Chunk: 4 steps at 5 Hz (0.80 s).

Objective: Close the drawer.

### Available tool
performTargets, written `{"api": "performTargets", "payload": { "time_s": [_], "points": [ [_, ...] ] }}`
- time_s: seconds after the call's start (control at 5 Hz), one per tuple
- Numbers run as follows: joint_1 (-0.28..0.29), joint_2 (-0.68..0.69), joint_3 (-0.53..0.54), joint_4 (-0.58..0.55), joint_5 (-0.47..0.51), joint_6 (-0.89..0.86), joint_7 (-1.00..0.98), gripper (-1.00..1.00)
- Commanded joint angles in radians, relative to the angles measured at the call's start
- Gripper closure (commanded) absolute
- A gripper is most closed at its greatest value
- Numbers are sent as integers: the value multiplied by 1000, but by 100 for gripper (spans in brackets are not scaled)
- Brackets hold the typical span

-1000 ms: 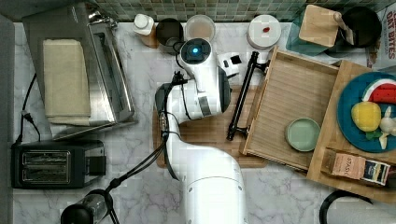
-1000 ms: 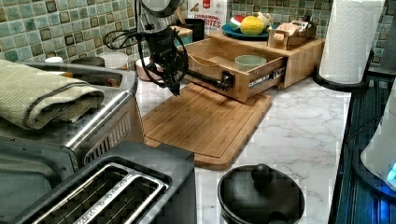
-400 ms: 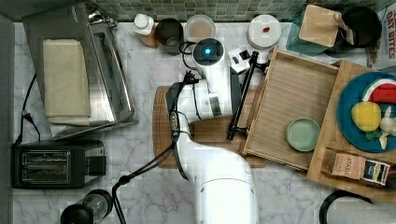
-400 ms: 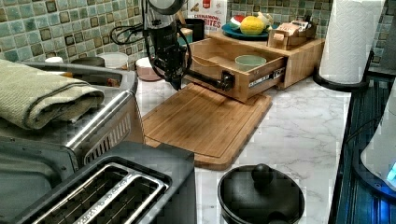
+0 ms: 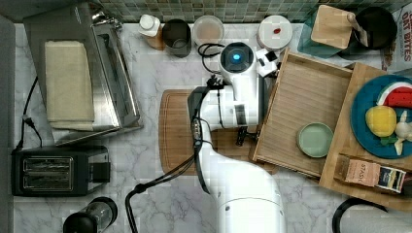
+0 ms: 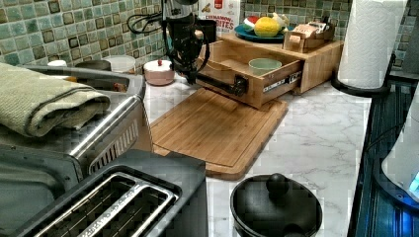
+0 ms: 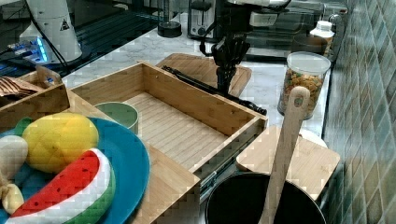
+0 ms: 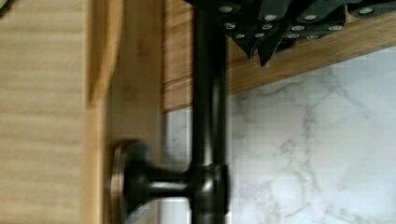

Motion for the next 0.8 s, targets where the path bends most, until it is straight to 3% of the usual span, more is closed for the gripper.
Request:
{"api": "performTargets", "payload": {
  "time_s": [0.2, 0.6, 0.8],
  "points": [
    [-230, -105, -9, -164, 132, 117, -254, 100],
    [-295, -133, -56, -228, 130, 129, -335, 100],
    [-364, -119, -50, -265, 145, 209, -423, 100]
  ]
}}
